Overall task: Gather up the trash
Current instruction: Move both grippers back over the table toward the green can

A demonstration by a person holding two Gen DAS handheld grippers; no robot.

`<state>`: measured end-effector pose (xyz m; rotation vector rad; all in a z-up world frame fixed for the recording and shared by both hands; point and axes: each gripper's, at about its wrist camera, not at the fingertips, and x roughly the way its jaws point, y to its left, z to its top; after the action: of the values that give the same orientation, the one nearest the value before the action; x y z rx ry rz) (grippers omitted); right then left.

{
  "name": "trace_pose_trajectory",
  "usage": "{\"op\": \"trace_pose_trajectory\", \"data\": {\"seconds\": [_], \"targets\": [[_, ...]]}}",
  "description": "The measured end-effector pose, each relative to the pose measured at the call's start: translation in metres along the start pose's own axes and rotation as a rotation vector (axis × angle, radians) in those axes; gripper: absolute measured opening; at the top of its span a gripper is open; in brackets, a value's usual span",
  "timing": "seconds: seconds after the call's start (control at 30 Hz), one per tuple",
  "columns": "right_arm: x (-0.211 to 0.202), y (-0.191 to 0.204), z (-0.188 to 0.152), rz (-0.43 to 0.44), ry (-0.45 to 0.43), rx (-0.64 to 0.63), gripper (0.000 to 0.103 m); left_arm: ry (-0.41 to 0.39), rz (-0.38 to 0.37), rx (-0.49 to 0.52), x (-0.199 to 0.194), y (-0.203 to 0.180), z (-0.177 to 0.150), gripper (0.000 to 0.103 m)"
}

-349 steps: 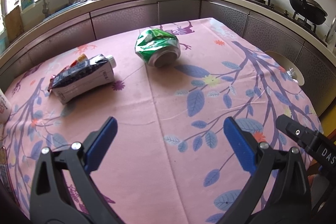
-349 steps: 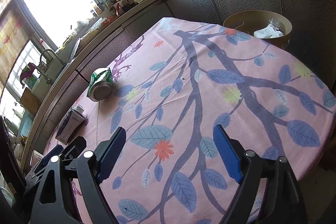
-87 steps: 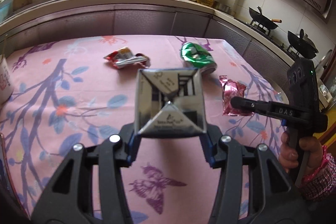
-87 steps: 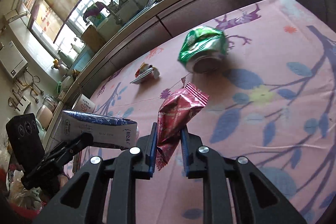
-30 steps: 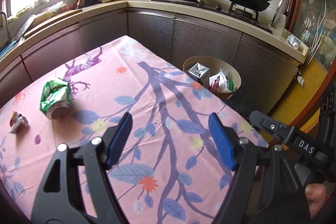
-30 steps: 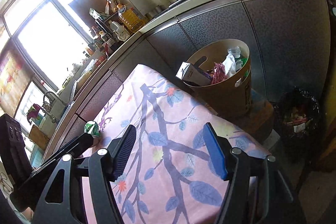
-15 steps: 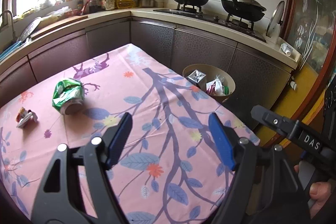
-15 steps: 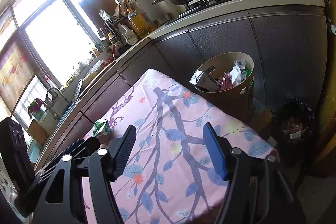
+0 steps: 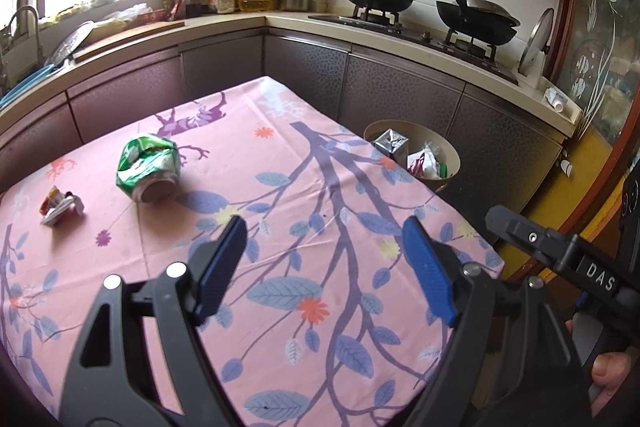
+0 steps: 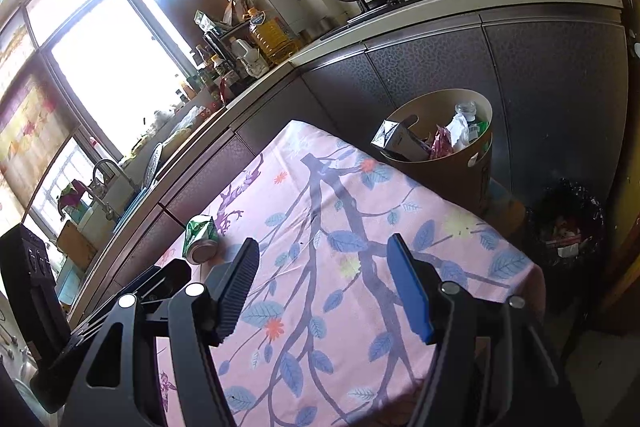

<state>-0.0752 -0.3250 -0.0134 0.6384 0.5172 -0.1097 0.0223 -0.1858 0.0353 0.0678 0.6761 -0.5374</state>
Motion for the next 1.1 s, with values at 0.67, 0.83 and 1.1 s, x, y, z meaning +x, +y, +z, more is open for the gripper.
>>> {"op": "trace_pose_trajectory", "data": {"seconds": [0.67,0.83,1.1], "targets": [[0.016,0.0,-0.012,0.018,0.051,0.014,0.063,0.034,0.011,-0.009,0.007,0.008,-0.008,0.077],[0.017,0.0,-0.011,0.019,0.051,0.015,0.063,0.034,0.011,-0.009,0.007,0.009,-0.008,0.077],[0.015,0.003,-0.012,0.024,0.051,0.012,0.063,0.035,0.011,-0.01,0.007,0.009,-0.008,0.077]]}}
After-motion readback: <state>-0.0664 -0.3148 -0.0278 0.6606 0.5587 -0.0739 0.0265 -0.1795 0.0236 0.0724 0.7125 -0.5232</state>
